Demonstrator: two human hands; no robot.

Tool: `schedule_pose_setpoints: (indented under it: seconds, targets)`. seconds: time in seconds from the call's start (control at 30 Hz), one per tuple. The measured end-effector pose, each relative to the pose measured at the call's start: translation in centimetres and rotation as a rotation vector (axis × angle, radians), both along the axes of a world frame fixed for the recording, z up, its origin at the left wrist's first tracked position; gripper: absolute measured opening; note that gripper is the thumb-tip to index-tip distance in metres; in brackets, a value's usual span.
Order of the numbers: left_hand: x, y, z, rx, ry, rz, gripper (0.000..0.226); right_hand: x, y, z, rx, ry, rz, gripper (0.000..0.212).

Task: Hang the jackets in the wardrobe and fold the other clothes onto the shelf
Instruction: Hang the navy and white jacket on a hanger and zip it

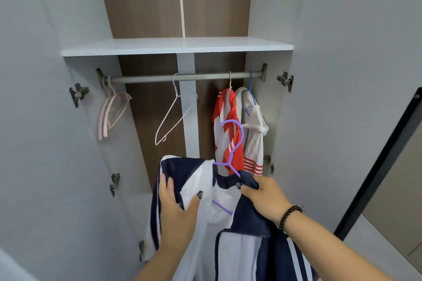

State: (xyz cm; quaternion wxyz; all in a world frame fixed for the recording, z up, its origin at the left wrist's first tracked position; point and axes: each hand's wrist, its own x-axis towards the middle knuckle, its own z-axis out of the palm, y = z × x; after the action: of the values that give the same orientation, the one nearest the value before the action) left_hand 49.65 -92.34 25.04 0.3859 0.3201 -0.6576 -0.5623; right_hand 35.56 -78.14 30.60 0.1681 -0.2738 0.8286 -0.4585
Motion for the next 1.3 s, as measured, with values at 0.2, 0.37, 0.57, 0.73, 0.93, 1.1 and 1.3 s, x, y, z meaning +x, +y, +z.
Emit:
schedule_pose_setpoints:
  seconds: [0.2, 0.37, 0.57, 0.73, 0.93, 1.1, 1.3]
  targets:
    - [-6.7, -0.1, -0.4, 0.178, 0.001, 0.012, 0.099, -6.1, -2.3, 1.0, -0.045, -0.175, 0.03, 0.023]
    - [-10.3, -2.4, 0.2, 0.214, 0.065, 0.033, 0.095, -9.3, -4.7, 2.3, -0.122, -0.296, -0.025, 0.02]
    - [-15.3, -6.2, 2.1, 0.287, 0.123, -0.072, 0.073, -13.4, -8.4, 4.6, -0.256, -0.366, -0.109, 0.014]
    - [-18.6, -10.2, 2.7, 0.053, 0.031, -0.202, 0.057, -16.9, -12.6, 5.8, -0.246, -0.35, -0.178, 0.031]
    - [-23.1, -16.8, 2.5, -0.174, -0.14, -0.351, 0.038, -21.1, -19.3, 6.2, -0.214, -0.33, -0.195, 0.018]
    - [-27.4, -22.9, 2.0, -0.196, -0.302, -0.549, 0.063, -24.2, -25.8, 6.5, -0.195, -0.268, -0.227, 0.023]
    - [-32.3, -29.3, 0.7, -0.208, -0.292, -0.498, 0.054, -27.8, -31.4, 6.2, -0.19, -0.238, -0.313, 0.015]
